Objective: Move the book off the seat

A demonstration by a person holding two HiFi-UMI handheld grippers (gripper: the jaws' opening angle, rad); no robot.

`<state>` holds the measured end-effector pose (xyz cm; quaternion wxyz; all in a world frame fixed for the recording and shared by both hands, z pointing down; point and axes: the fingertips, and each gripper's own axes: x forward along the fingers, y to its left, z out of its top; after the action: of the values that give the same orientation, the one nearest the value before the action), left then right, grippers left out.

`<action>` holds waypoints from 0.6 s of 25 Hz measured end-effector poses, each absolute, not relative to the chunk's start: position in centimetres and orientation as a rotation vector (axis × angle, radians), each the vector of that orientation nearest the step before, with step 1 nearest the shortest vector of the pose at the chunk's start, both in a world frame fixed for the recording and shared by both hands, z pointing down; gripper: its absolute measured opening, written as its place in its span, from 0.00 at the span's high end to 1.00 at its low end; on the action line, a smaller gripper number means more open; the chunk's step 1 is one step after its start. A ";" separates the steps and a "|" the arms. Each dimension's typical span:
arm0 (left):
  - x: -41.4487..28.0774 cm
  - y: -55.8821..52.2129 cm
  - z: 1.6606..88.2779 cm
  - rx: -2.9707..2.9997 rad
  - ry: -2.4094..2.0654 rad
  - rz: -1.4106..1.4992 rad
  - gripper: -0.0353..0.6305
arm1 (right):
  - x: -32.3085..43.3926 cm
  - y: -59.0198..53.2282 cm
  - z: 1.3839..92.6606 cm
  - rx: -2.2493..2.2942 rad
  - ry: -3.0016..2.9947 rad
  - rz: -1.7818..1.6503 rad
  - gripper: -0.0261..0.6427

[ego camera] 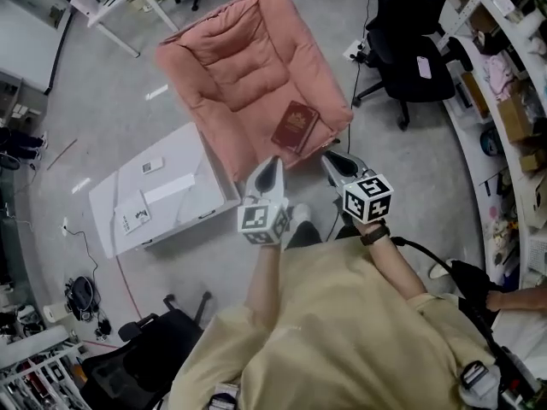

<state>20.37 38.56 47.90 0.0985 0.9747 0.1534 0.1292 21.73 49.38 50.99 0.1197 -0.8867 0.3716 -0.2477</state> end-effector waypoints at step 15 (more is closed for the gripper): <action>35.0 33.6 64.3 2.552 0.518 1.007 0.70 | 31.6 47.5 67.6 -2.234 0.770 -1.162 0.81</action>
<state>35.03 33.62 64.34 0.1740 0.9001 0.1828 0.3552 31.64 47.51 67.55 0.2516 -0.8210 0.2831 -0.4272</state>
